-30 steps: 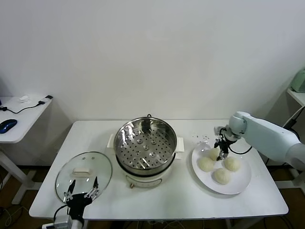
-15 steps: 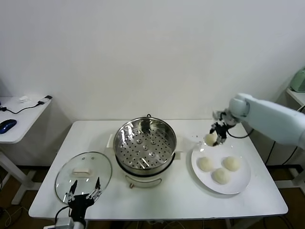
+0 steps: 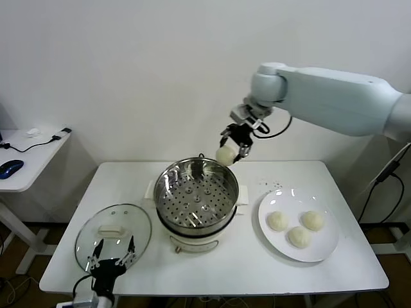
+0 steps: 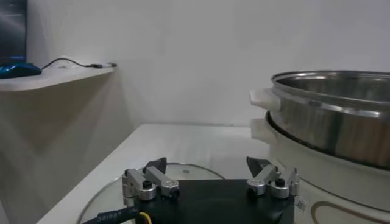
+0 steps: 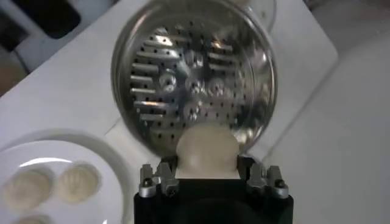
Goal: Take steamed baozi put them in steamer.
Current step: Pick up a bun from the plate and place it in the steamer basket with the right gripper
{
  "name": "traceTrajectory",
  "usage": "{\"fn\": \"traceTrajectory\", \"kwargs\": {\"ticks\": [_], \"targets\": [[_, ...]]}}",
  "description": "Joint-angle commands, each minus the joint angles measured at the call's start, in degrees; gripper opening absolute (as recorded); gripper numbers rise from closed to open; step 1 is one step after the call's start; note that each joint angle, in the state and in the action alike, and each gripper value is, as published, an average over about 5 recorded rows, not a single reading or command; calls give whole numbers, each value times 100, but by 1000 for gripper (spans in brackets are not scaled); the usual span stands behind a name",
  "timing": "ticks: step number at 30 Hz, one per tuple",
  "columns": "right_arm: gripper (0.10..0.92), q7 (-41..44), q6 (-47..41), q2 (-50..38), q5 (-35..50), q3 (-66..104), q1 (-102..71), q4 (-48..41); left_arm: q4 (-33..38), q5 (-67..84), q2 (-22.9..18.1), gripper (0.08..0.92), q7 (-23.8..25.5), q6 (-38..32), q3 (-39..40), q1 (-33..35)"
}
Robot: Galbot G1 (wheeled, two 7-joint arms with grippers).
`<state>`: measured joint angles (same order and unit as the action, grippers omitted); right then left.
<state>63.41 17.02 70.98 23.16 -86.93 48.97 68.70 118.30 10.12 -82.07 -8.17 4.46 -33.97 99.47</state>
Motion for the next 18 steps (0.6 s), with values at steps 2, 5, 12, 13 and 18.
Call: {"fn": "traceTrajectory", "kwargs": {"ticks": [2,5,12,13,18], "targets": [[647,8,2300,1138,-1430,46,-768,-1017,43,8,16,823,1,-5,-20,14],[648,-35,2458,1199,-1744,175,-1187,-1472,71,7,16,823,1,-6,-31,33],[645,-291,2856,1418,-2803,748,-1933,-2493,53,-3,32,823,-4,-33,-22,46],[645,-315,2917,1464,-2944,833,-2011,-2642,48,-4,33,823,-4,-35,-17,42],[646,-414,3017,1635,-3127,1004,-2230,-3129,21,-2,38,823,-4,-45,-4,21]]}}
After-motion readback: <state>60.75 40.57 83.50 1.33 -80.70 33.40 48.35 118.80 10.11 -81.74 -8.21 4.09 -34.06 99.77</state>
